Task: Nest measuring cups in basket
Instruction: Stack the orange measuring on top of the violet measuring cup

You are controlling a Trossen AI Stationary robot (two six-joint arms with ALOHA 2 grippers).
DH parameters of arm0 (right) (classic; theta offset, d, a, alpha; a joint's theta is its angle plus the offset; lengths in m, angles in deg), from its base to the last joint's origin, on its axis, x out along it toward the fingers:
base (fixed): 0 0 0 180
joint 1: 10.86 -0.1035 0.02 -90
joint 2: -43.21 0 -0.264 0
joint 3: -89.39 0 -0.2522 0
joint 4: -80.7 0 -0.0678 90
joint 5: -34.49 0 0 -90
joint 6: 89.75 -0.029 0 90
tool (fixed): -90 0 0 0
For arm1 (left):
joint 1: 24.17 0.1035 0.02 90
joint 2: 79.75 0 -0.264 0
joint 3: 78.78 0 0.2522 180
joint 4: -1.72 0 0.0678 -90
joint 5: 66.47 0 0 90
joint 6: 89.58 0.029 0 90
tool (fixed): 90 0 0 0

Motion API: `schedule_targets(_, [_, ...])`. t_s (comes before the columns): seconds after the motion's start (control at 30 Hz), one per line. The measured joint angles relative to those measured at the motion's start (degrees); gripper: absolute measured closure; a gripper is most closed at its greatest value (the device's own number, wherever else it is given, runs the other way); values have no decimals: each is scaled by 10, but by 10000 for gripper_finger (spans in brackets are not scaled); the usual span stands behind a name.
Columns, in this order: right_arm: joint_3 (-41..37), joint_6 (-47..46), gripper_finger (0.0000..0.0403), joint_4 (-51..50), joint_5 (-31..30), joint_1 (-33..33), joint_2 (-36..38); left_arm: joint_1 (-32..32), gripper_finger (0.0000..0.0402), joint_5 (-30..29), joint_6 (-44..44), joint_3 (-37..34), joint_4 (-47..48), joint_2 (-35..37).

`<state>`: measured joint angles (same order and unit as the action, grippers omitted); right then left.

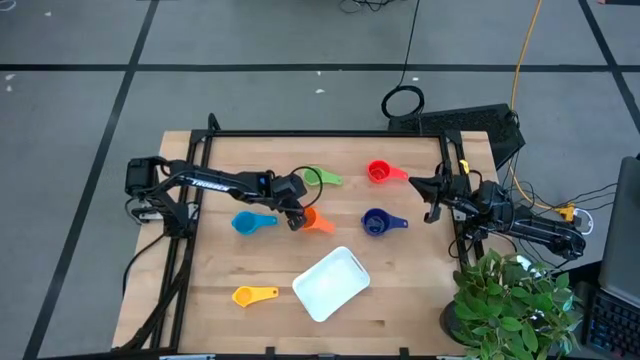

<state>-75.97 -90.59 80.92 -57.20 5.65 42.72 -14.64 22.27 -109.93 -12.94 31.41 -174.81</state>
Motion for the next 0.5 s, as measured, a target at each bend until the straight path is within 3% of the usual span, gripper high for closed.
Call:
schedule_targets(0.3, [0, -10, 403, -8, 0, 0, -5, 17, 393, 2, -35, 0, 0, 2])
schedule_targets(0.5, [21, -15, 403, -31, 1, 0, -46, 37, 394, 17, -64, 0, -14, 23])
